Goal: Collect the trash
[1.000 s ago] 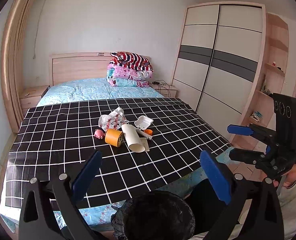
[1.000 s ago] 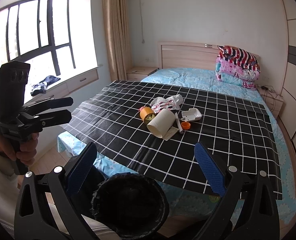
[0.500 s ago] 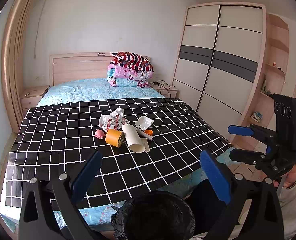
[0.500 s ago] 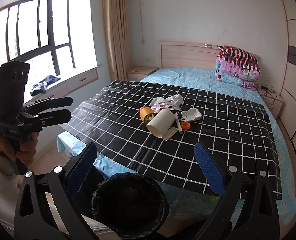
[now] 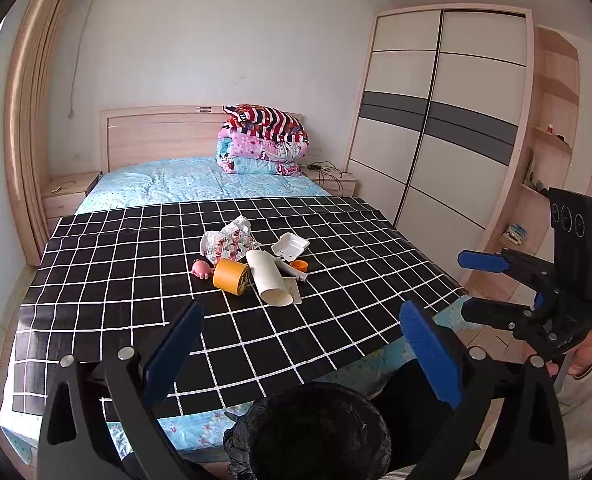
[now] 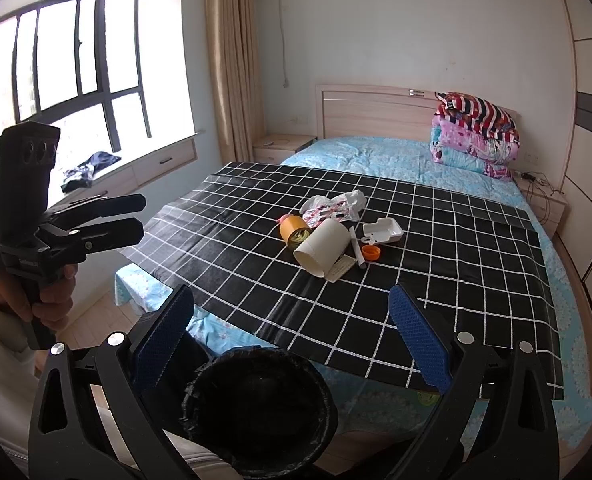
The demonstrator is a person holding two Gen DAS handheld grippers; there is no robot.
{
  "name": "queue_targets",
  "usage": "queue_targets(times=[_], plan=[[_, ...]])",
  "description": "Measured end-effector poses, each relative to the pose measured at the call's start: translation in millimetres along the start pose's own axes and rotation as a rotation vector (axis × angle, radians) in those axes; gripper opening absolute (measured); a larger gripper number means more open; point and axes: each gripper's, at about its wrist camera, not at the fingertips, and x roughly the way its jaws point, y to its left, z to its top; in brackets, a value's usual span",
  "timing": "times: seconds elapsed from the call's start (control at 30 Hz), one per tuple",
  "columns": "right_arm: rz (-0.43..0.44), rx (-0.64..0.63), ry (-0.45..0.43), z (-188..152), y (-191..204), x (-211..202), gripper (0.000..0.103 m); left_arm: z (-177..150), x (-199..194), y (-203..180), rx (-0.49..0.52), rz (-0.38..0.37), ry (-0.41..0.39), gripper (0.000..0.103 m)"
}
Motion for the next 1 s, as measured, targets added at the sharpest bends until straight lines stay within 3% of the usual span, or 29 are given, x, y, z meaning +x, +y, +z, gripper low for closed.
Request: queue_targets(times=[0.67, 1.0], plan=[[-0.007, 0.014, 0.002, 1, -3, 3, 0.098, 0, 7, 5, -0.007, 0.012, 0.011, 0.095], [-0.019, 0.008, 0.032, 6, -15, 33, 0.094, 5, 31, 18, -0.006, 0.040, 0.036, 0.095]])
